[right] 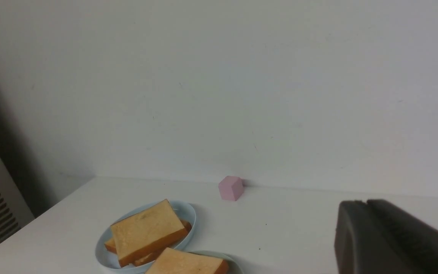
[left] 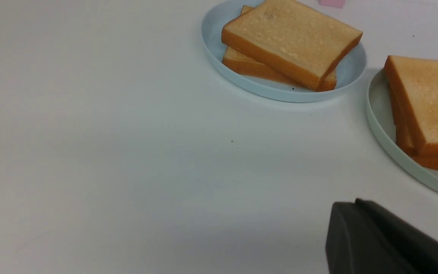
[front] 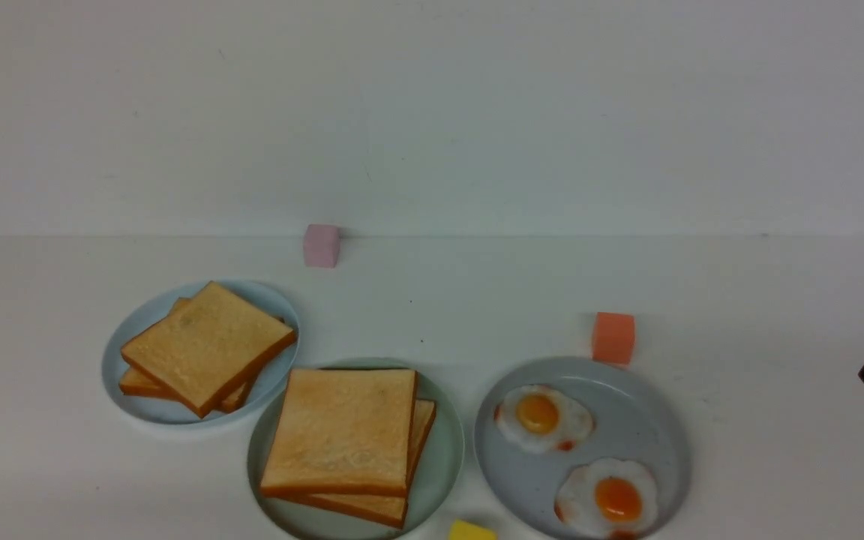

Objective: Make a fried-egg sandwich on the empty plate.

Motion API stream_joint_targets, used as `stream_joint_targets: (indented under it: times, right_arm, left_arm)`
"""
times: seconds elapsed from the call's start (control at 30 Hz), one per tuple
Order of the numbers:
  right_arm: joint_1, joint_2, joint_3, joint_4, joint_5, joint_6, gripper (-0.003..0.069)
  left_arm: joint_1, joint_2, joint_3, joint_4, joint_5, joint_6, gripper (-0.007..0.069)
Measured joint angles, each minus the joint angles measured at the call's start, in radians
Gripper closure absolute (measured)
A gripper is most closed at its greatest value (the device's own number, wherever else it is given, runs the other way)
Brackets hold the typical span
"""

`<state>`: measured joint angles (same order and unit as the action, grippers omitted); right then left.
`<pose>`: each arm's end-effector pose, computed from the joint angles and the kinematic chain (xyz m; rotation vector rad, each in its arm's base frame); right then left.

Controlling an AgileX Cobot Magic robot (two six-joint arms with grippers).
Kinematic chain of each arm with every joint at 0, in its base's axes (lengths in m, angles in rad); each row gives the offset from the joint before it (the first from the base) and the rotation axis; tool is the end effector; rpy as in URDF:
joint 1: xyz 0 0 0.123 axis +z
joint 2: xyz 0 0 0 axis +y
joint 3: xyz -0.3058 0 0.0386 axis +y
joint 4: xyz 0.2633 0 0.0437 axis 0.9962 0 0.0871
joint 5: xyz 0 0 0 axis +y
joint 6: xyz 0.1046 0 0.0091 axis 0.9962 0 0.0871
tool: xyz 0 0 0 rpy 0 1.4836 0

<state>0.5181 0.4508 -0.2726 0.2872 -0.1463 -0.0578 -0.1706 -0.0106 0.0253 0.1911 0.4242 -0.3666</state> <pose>0.1005 0.0523 0.2924 -0.1916 1.5361 0.5617 0.0568 -0.0014 0.1628 -0.0734 1.9168 -0.1694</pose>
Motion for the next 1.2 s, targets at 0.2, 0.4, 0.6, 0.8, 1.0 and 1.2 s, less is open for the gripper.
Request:
stream_joint_targets:
  times: [0.2, 0.4, 0.6, 0.8, 1.0, 1.2]
  right_arm:
    - [0.000, 0.000, 0.000, 0.001, 0.000, 0.000, 0.0594]
    - [0.000, 0.000, 0.000, 0.001, 0.000, 0.000, 0.0585]
    - [0.000, 0.000, 0.000, 0.000, 0.000, 0.000, 0.0577]
    - [0.000, 0.000, 0.000, 0.000, 0.000, 0.000, 0.0569]
    - [0.000, 0.000, 0.000, 0.000, 0.000, 0.000, 0.0564]
    - [0.000, 0.000, 0.000, 0.000, 0.000, 0.000, 0.0557]
  left_arm:
    - [0.000, 0.000, 0.000, 0.000, 0.000, 0.000, 0.0622]
    - [0.000, 0.000, 0.000, 0.000, 0.001, 0.000, 0.0620]
    - [0.000, 0.000, 0.000, 0.002, 0.001, 0.000, 0.0613]
    - [0.000, 0.000, 0.000, 0.002, 0.001, 0.000, 0.0606]
    - [0.000, 0.000, 0.000, 0.002, 0.001, 0.000, 0.0603]
    - [0.000, 0.000, 0.000, 0.003, 0.001, 0.000, 0.0596]
